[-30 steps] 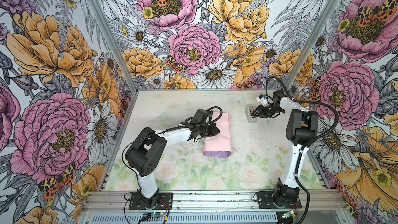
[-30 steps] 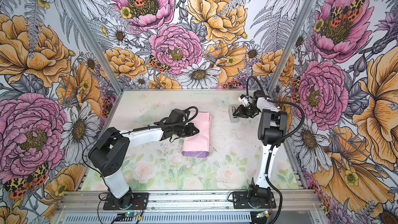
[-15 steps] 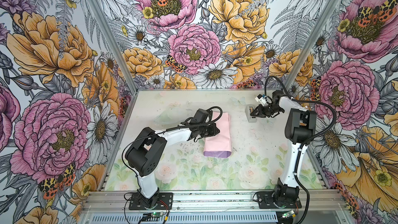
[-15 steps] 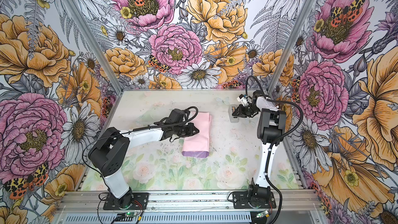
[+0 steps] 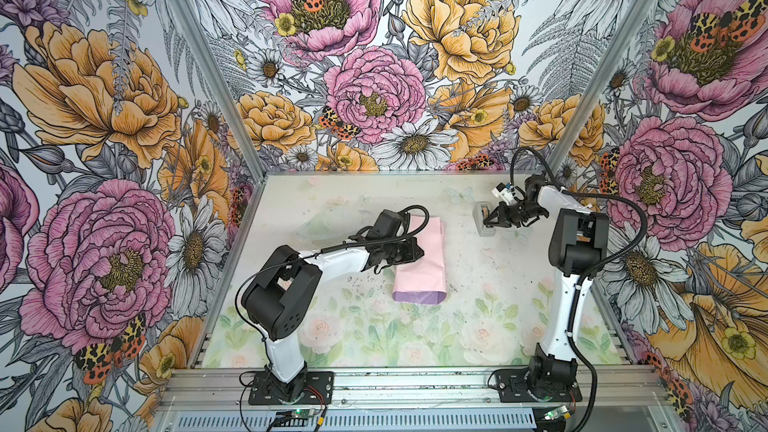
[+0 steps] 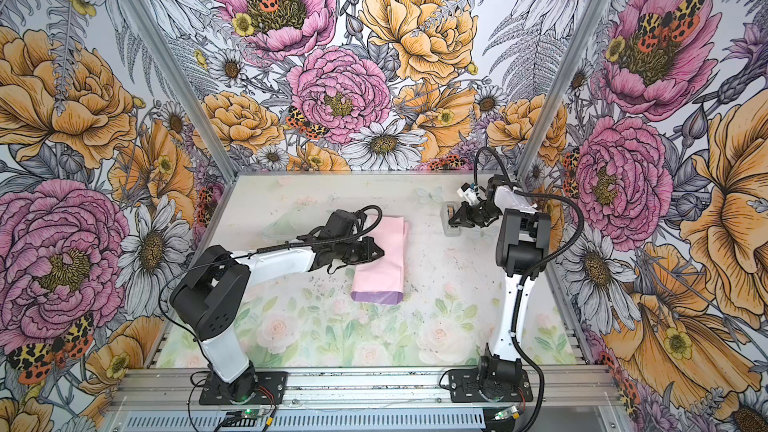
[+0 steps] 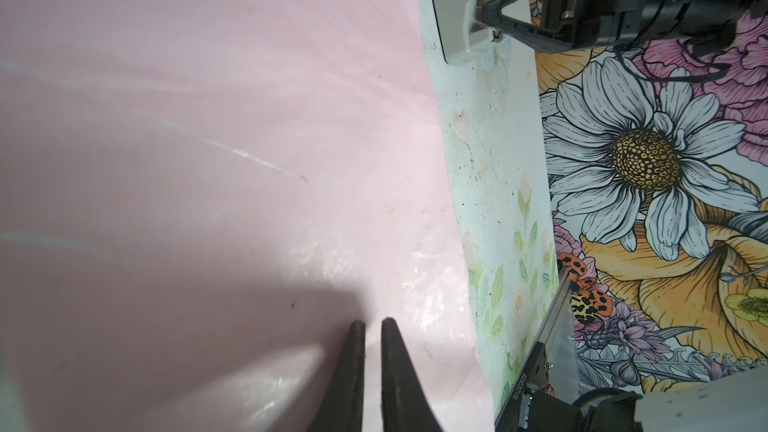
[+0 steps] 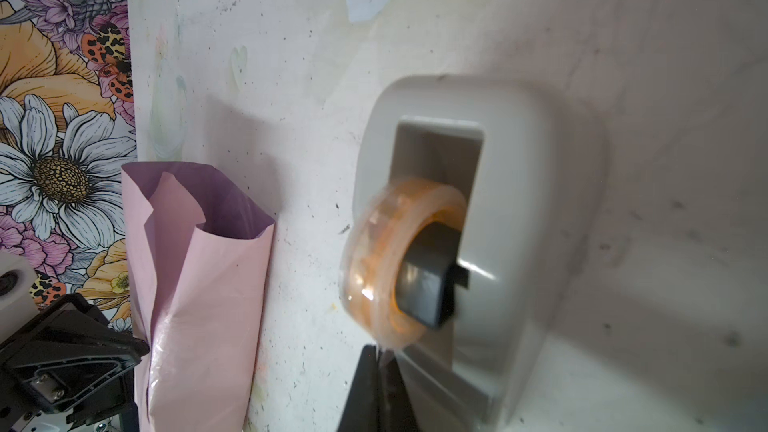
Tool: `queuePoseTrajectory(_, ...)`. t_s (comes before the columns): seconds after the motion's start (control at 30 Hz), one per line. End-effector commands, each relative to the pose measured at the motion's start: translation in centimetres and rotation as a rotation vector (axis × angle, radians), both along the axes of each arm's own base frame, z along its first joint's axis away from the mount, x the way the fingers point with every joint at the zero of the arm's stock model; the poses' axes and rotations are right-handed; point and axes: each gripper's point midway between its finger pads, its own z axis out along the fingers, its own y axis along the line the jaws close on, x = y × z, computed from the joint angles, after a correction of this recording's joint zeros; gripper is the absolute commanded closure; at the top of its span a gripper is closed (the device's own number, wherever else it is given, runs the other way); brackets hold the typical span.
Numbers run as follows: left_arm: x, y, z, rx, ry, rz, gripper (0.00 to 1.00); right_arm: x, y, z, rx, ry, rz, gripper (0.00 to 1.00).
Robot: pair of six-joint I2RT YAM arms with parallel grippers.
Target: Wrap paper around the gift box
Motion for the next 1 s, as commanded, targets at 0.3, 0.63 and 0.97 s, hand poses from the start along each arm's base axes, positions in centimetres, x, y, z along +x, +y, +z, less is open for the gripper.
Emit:
queuePoseTrajectory(0.3, -0.7, 1.3, -2.2, 0.06, 0.054, 0.022, 0.88, -0.1, 0.0, 6.0, 0.013, -0.057, -0.055, 1.0)
queuePoseTrajectory(0.63, -0.6, 1.2, -2.3, 0.061, 0.053, 0.022, 0.88, -2.0, -0.4, 6.8, -0.025, 0.003, -0.127, 1.0)
queuePoseTrajectory(0.97, -0.8, 0.8, -2.2, 0.06, 0.051, 0.012, 0.88, -5.2, -0.7, 4.7, -0.059, 0.06, -0.243, 1.0)
